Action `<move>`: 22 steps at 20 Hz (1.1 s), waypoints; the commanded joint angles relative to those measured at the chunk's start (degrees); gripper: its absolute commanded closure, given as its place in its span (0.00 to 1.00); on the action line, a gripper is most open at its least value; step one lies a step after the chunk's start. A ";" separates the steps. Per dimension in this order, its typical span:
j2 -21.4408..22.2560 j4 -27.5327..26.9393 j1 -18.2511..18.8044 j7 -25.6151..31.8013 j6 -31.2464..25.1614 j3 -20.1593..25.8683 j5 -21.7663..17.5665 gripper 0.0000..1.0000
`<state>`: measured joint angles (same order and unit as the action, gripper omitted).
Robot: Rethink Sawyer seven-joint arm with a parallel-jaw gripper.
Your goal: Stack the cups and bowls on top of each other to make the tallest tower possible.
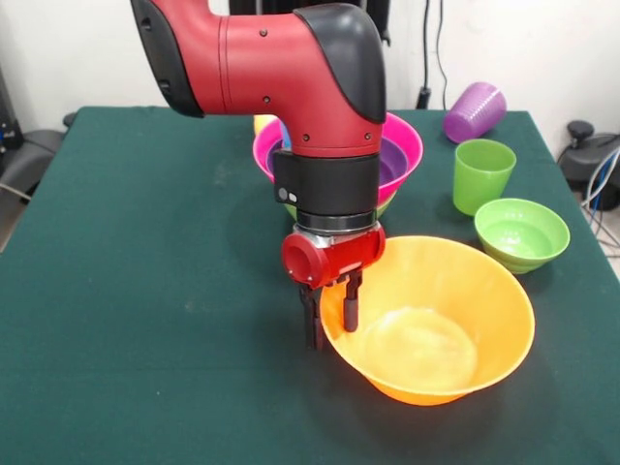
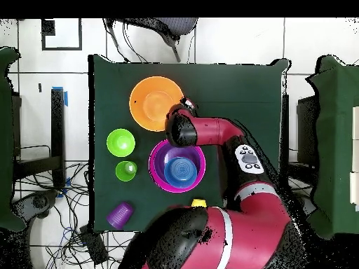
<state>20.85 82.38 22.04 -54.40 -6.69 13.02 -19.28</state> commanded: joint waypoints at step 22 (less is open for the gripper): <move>-4.85 0.23 0.96 -2.13 -12.92 2.17 -1.73 1.00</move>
<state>21.09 81.51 22.33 -54.43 -9.95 13.94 -18.64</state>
